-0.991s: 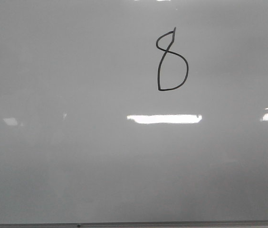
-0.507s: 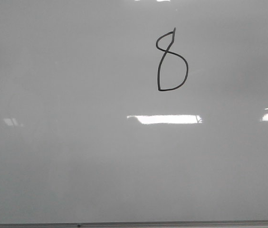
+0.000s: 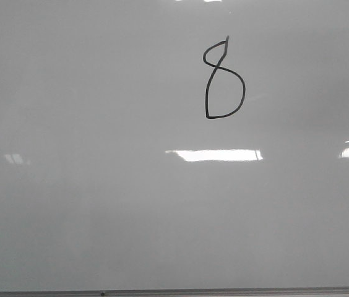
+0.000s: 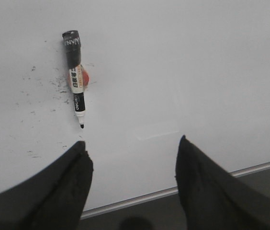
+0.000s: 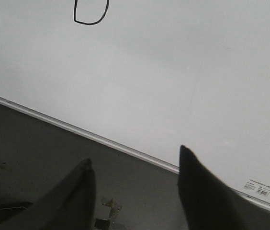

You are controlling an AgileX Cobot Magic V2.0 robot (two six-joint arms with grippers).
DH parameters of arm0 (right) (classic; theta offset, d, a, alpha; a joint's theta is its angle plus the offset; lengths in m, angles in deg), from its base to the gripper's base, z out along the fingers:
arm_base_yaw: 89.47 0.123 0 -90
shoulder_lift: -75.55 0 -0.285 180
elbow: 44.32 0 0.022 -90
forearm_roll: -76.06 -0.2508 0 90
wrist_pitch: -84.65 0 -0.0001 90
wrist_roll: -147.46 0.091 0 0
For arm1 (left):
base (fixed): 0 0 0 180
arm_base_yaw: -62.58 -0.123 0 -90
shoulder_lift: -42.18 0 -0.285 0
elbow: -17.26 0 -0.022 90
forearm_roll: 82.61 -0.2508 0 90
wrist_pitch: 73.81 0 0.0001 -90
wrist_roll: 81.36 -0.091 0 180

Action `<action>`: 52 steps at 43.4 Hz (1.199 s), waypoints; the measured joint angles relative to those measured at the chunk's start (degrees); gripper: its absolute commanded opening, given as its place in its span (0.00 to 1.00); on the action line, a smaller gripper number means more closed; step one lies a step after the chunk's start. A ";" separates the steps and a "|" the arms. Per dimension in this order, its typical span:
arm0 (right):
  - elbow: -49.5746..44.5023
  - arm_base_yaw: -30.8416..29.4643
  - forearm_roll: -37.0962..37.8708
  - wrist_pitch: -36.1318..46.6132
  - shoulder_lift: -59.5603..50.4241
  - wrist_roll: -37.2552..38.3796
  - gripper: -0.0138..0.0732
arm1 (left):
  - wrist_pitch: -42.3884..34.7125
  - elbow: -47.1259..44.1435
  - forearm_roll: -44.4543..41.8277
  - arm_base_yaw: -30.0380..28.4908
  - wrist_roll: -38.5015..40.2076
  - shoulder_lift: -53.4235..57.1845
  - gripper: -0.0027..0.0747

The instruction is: Write number 8 on whiteboard

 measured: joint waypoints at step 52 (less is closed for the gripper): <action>0.00 0.00 0.00 -0.33 0.00 0.33 0.03 | -2.70 -1.01 -0.20 0.00 3.02 -0.09 0.01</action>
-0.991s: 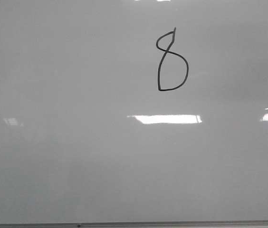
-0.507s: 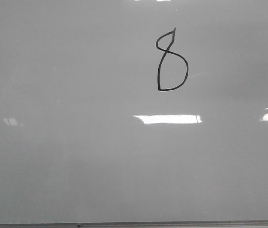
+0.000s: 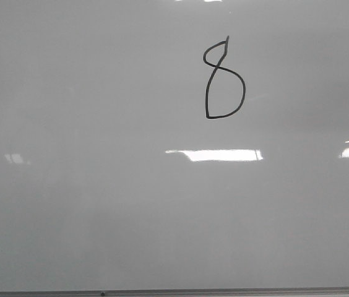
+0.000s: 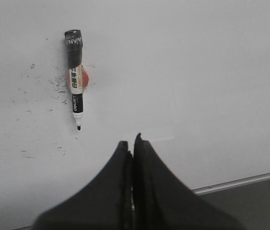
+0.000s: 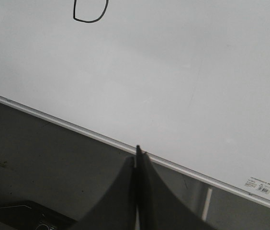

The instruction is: Write number 8 on whiteboard

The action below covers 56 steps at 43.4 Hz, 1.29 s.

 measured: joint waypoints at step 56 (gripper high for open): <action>-0.02 0.00 0.00 0.00 0.00 0.11 0.03 | -49.60 -50.05 -1.87 -13.75 -0.44 37.82 0.01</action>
